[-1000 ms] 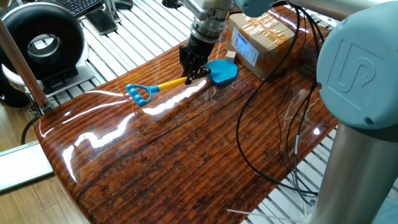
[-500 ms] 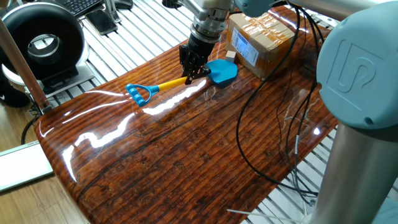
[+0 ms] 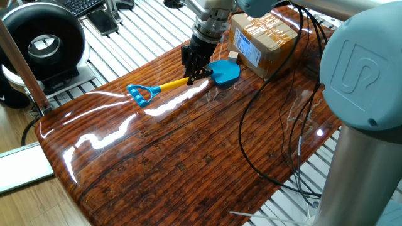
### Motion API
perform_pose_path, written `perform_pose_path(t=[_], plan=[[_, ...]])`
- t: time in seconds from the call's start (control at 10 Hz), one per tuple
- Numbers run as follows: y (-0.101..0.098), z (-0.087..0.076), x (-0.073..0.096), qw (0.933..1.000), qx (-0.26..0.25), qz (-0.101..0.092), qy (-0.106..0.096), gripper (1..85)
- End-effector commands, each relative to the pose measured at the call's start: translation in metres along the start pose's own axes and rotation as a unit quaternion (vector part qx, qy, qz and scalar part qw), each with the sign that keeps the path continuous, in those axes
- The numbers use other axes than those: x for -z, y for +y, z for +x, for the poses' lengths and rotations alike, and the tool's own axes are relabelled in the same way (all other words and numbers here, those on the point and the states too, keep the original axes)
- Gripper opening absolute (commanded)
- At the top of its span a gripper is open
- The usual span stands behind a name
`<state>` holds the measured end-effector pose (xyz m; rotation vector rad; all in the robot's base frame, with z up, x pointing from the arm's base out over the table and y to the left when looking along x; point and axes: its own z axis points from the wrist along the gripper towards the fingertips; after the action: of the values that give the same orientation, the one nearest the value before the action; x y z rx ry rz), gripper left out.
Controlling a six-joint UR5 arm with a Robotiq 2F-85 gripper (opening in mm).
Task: Use a shovel to scoop up an object
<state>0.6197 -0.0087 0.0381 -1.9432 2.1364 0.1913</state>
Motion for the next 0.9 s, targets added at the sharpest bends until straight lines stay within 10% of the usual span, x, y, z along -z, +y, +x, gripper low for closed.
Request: perform_pose_path(t=[0.0, 0.8], plan=[[-0.0019, -0.0038, 0.0017, 0.9999, -0.007, 0.003, -0.009, 1.0], [-0.0075, -0.0038, 0.0018, 0.9998, -0.008, 0.013, -0.009, 1.0]])
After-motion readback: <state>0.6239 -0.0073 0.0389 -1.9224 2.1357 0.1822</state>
